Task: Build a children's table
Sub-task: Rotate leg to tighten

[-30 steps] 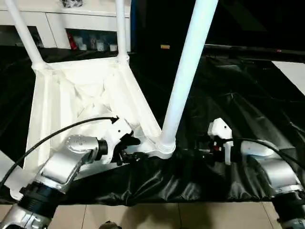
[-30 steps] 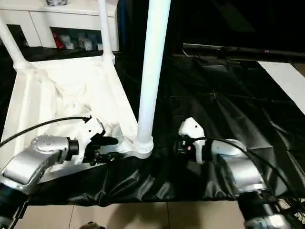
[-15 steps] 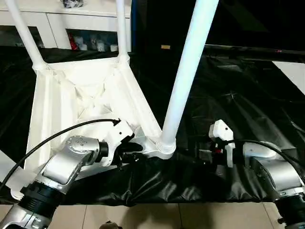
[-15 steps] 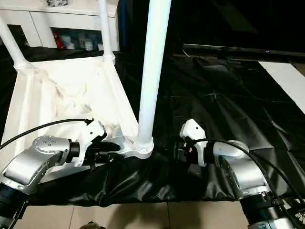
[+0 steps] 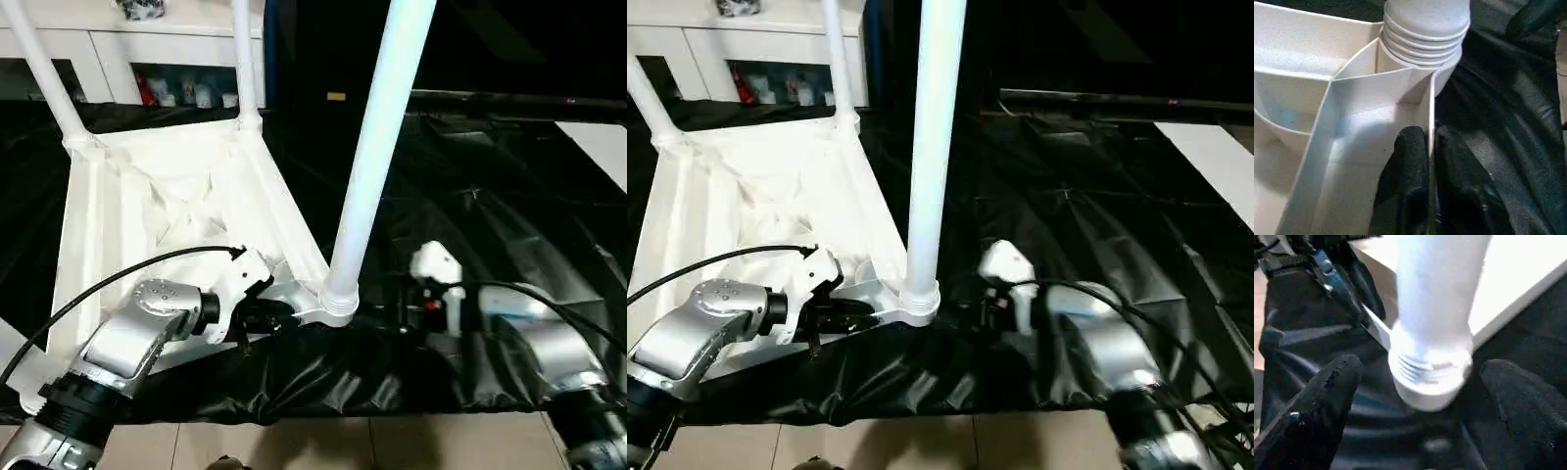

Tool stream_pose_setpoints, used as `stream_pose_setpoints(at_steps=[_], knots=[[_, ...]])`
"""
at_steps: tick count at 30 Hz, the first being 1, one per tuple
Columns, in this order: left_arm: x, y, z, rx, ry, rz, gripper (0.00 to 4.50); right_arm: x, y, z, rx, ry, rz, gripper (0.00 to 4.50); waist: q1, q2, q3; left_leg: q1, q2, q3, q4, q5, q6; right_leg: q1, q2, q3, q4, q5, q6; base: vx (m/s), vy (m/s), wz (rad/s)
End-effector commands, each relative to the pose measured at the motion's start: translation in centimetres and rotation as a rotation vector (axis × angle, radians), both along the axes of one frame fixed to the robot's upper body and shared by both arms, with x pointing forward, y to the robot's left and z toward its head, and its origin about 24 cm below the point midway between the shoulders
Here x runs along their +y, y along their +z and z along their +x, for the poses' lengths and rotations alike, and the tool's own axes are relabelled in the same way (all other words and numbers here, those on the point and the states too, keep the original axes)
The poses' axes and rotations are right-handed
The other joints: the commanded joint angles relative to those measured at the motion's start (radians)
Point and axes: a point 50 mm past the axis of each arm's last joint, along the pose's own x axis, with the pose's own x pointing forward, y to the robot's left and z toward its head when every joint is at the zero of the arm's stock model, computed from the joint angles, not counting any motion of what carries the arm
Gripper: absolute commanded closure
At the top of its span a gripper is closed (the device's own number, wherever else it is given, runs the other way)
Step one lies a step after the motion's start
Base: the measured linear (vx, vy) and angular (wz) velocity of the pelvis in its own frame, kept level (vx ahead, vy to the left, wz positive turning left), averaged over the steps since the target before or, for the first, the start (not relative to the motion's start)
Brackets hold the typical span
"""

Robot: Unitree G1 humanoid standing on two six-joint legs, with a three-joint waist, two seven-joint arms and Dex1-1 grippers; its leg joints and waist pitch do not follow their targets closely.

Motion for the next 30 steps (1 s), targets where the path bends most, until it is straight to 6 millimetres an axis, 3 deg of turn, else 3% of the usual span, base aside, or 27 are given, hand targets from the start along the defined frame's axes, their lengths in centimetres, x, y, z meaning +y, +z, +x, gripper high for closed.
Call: stream_pose_setpoints(at_steps=[1,5,6,8,10,11,12,15,18,19,30], knots=[[0.5,-0.9,-0.6,0.041,-0.014,0.027,4.35,0.3,0.1,0.8,-0.05,0.004,-0.061,0.0,0.003,0.009,-0.06,0.009,0.023,-0.02,-0.075,-0.273,-0.013,0.038,-0.061,0.036,-0.077,-0.303,-0.183,0.0,0.0,0.0],[0.5,-0.9,-1.0,0.048,-0.065,0.024,4.47,1.5,-0.2,2.2,-0.077,-0.001,-0.085,0.0,-0.001,0.007,-0.059,0.013,0.023,-0.017,-0.073,-0.286,-0.017,0.035,-0.061,0.038,-0.079,-0.329,-0.181,0.0,0.0,0.0],[0.5,-0.9,-1.0,0.048,-0.073,0.023,4.47,2.0,-0.2,2.4,-0.068,0.015,-0.068,0.0,-0.002,0.001,-0.059,0.011,0.024,-0.017,-0.075,-0.277,-0.014,0.037,-0.059,0.038,-0.078,-0.313,-0.18,0.0,0.0,0.0],[0.5,-0.9,-1.0,0.047,-0.077,0.021,4.47,2.1,-0.2,2.4,-0.067,0.019,-0.065,0.0,-0.001,0.007,-0.06,0.012,0.024,-0.018,-0.076,-0.271,-0.014,0.037,-0.059,0.039,-0.075,-0.298,-0.186,0.0,0.0,0.0],[0.4,-0.9,-1.0,0.047,-0.101,0.008,4.5,2.7,-0.1,2.6,-0.063,0.042,-0.048,0.36,-0.001,-0.001,-0.061,0.01,0.024,-0.017,-0.075,-0.26,-0.011,0.039,-0.059,0.039,-0.07,-0.274,-0.19,0.0,0.0,0.0],[0.4,-0.9,-1.0,0.047,-0.101,0.008,4.5,2.7,-0.1,2.6,-0.063,0.042,-0.048,0.36,0.0,0.002,-0.061,0.011,0.024,-0.017,-0.075,-0.258,-0.01,0.039,-0.061,0.039,-0.071,-0.274,-0.191,0.0,0.0,0.0],[0.4,-0.9,-1.0,0.045,-0.103,0.009,4.5,2.9,-0.2,2.7,-0.062,0.064,-0.048,0.36,-0.001,-0.007,-0.061,0.01,0.025,-0.016,-0.074,-0.255,-0.007,0.039,-0.061,0.039,-0.072,-0.272,-0.191,0.0,0.0,0.0],[0.4,-0.8,-1.0,0.046,-0.113,0.01,4.5,3.3,-0.3,2.9,-0.062,0.082,-0.04,0.79,0.001,-0.004,-0.06,0.011,0.025,-0.015,-0.074,-0.253,-0.006,0.037,-0.063,0.04,-0.072,-0.294,-0.188,0.0,0.0,0.0],[0.5,-0.8,-1.0,0.048,-0.124,0.011,4.5,3.5,-0.4,3.0,-0.06,0.09,-0.032,0.85,0.0,-0.009,-0.059,0.011,0.026,-0.015,-0.075,-0.255,-0.005,0.037,-0.063,0.04,-0.074,-0.309,-0.181,0.0,0.0,0.0],[0.5,-0.8,-0.9,0.047,-0.133,0.018,4.5,3.7,-0.4,3.2,-0.052,0.102,-0.027,1.11,0.0,-0.012,-0.058,0.011,0.026,-0.015,-0.075,-0.257,-0.005,0.036,-0.063,0.04,-0.074,-0.313,-0.181,0.0,0.0,0.0],[0.8,-1.0,0.3,0.016,-0.049,0.028,4.5,4.2,-0.7,3.9,-0.053,0.024,0.02,1.72,-0.004,-0.008,-0.053,0.017,0.025,-0.02,-0.078,-0.321,-0.024,0.029,-0.066,0.041,-0.086,-0.428,-0.16,0.0,0.0,0.0]])
